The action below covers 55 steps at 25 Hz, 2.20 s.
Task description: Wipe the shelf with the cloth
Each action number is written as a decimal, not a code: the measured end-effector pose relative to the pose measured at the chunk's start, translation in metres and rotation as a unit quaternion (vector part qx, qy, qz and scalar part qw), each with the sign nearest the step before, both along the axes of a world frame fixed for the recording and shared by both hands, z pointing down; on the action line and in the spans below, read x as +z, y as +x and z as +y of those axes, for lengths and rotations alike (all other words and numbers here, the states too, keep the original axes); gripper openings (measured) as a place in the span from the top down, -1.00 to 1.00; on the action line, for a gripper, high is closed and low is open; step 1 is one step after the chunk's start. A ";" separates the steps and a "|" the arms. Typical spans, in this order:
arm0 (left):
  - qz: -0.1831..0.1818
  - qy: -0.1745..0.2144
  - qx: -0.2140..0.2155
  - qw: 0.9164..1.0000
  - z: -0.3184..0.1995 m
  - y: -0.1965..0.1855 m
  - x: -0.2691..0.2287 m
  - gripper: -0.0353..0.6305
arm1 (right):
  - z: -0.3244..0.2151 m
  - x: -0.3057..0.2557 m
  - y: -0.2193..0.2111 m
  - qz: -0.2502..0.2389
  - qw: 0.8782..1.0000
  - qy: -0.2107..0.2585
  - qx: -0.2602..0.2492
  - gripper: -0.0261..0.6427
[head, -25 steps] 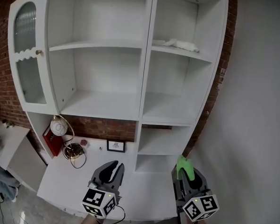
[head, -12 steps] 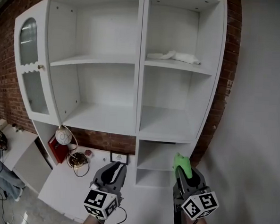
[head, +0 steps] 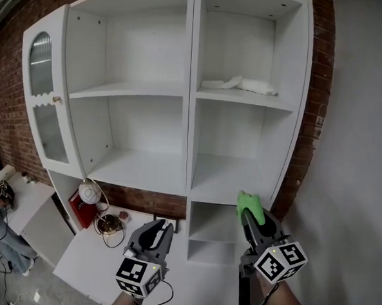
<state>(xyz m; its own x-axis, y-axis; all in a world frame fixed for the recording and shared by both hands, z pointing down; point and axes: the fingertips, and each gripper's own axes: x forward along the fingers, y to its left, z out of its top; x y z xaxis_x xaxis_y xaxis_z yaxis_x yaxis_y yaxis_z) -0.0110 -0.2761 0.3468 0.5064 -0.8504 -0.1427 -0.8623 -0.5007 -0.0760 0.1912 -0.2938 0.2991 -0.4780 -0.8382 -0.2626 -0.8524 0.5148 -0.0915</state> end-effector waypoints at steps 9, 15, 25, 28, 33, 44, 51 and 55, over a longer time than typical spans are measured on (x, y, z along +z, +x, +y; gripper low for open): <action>-0.031 0.011 0.012 0.999 -0.016 -0.034 -0.015 0.68 | -0.071 -0.052 -0.033 -0.039 0.998 -0.031 -0.025 0.60; -0.034 0.020 -0.006 0.999 -0.021 -0.067 -0.022 0.68 | -0.128 -0.076 -0.057 -0.054 0.994 -0.077 -0.053 0.60; -0.038 0.015 -0.048 0.998 -0.016 -0.114 -0.023 0.68 | -0.221 -0.057 -0.083 -0.089 0.969 -0.213 -0.084 0.60; -0.039 0.007 -0.062 0.997 -0.013 -0.126 -0.020 0.68 | -0.236 -0.036 -0.100 -0.071 0.959 -0.255 -0.100 0.60; -0.032 0.010 -0.087 0.996 -0.010 -0.148 -0.018 0.68 | -0.256 -0.013 -0.111 -0.045 0.939 -0.326 -0.096 0.61; -0.014 -0.003 -0.109 0.994 -0.007 -0.176 0.001 0.68 | -0.283 0.019 -0.111 0.127 0.907 -0.397 -0.054 0.61; -0.013 -0.004 -0.106 0.994 -0.010 -0.177 0.004 0.68 | -0.278 0.031 -0.106 0.232 0.893 -0.386 -0.029 0.61; -0.018 -0.003 -0.093 0.996 -0.012 -0.169 0.005 0.68 | -0.274 0.033 -0.082 0.249 0.886 -0.391 -0.005 0.61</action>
